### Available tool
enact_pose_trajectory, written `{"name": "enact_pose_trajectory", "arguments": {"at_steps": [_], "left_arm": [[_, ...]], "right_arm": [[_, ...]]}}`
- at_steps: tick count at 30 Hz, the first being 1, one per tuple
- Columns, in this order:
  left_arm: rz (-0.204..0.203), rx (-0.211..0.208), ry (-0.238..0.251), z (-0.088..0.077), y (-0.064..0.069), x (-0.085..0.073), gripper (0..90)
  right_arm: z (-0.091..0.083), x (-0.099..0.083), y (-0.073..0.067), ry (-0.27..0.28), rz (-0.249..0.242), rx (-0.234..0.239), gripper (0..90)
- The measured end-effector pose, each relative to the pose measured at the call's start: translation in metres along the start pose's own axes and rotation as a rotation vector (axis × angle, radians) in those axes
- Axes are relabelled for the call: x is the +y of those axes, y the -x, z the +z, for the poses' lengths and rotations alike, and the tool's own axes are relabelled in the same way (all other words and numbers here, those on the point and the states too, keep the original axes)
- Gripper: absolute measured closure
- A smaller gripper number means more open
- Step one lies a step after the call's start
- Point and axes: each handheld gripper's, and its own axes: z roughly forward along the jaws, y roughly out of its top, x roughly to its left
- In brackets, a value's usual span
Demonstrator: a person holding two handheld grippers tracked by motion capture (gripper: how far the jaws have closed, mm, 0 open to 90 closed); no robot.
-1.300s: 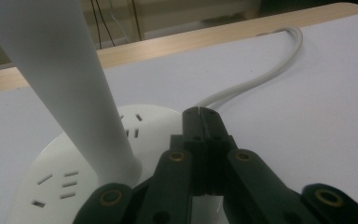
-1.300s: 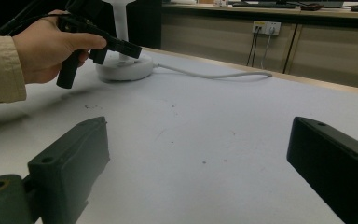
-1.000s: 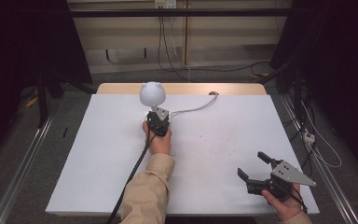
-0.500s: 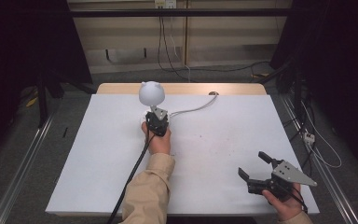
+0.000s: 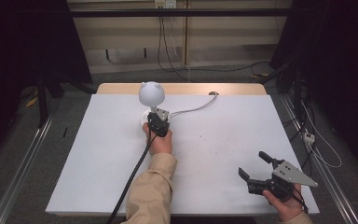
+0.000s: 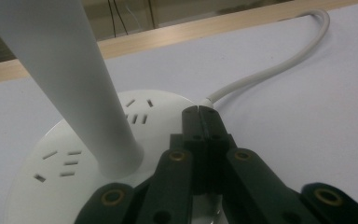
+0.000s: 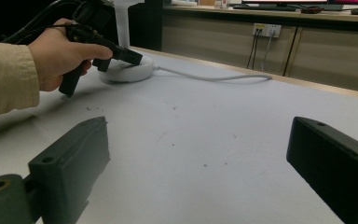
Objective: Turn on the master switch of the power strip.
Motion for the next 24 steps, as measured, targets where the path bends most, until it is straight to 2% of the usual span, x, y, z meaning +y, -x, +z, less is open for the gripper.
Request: {"name": "enact_pose_trajectory", "arguments": {"at_steps": [3,5,6,9,11,14,16,17,19,22,23,24], "left_arm": [[0.005,0.007,0.002,0.000,0.001,0.000,90.0],[-0.008,0.002,0.006,0.000,0.000,-0.001,90.0],[0.001,0.000,0.006,0.000,0.000,0.000,90.0],[-0.020,-0.013,0.022,-0.003,-0.002,0.001,90.0],[-0.054,-0.039,0.028,-0.003,-0.001,0.002,88.2],[-0.044,-0.037,0.020,-0.004,-0.001,0.001,87.3],[-0.047,-0.053,0.043,-0.006,0.001,0.002,86.0],[-0.037,-0.047,0.047,-0.007,0.003,0.003,86.0],[-0.051,-0.061,0.057,-0.010,0.004,0.005,85.5],[-0.049,-0.059,0.051,-0.015,0.005,0.007,81.6],[-0.064,-0.058,0.060,-0.016,0.006,0.007,81.6],[-0.052,-0.052,0.056,-0.018,0.005,0.008,79.5]], "right_arm": [[0.000,0.001,-0.001,0.003,-0.003,0.003,5.4],[0.001,0.001,-0.001,0.003,-0.001,0.003,5.4],[0.002,0.000,-0.001,0.002,0.001,0.005,5.4],[0.003,-0.001,0.000,-0.005,0.002,0.008,5.4],[0.004,-0.001,0.001,-0.004,0.003,0.007,5.4],[0.004,-0.001,0.001,-0.005,0.002,0.006,5.4],[0.003,-0.001,0.001,-0.004,0.001,0.004,5.4],[0.003,-0.001,0.001,-0.004,0.001,0.004,5.4],[0.002,-0.001,0.001,-0.003,0.000,0.005,5.4],[0.001,-0.001,0.000,-0.003,-0.004,0.005,5.4],[0.001,-0.001,0.000,-0.003,-0.004,0.005,5.4],[0.001,-0.001,0.000,-0.003,-0.003,0.002,5.4]]}}
